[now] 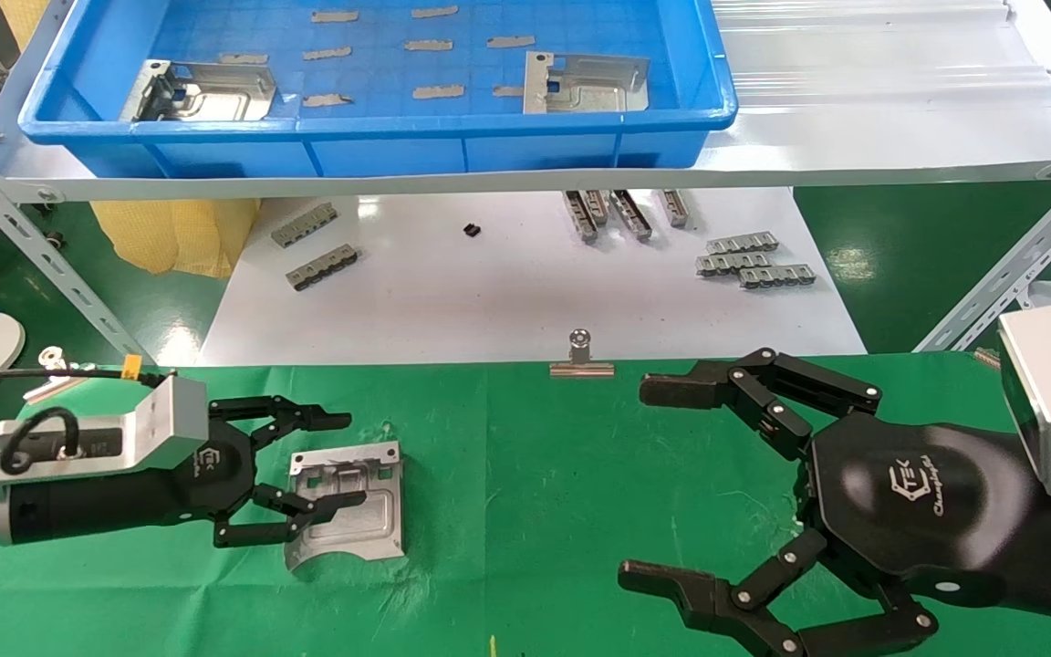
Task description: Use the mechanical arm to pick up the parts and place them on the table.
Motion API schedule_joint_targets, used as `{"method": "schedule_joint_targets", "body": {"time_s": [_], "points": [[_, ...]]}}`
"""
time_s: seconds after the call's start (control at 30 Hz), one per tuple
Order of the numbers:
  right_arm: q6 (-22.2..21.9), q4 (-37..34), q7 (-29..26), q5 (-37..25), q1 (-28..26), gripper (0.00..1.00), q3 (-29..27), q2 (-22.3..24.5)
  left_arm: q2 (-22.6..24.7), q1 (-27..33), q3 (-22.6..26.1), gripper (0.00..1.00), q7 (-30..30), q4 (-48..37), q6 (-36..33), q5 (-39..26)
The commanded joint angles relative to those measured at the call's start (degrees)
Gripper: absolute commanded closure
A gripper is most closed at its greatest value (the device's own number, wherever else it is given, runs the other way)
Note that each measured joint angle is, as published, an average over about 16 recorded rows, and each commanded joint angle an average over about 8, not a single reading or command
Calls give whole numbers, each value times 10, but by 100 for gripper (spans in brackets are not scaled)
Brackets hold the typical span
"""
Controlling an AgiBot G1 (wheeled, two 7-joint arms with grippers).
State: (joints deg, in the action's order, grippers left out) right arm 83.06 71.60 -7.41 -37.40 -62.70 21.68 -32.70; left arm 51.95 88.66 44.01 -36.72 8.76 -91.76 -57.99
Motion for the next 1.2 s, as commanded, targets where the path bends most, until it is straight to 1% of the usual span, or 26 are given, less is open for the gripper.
{"method": "schedule_joint_targets", "body": {"time_s": [0.03,0.2,0.33,1.2], "points": [[0,0,0,0,0,0,0,0,-3,-9,-4,0,26,-6,-2,15],[0,0,0,0,0,0,0,0,-3,-8,-4,0,17,-2,0,12],[0,0,0,0,0,0,0,0,-6,-12,-9,0,23,14,2,13],[0,0,0,0,0,0,0,0,-77,-125,-127,0,220,288,28,78]]}}
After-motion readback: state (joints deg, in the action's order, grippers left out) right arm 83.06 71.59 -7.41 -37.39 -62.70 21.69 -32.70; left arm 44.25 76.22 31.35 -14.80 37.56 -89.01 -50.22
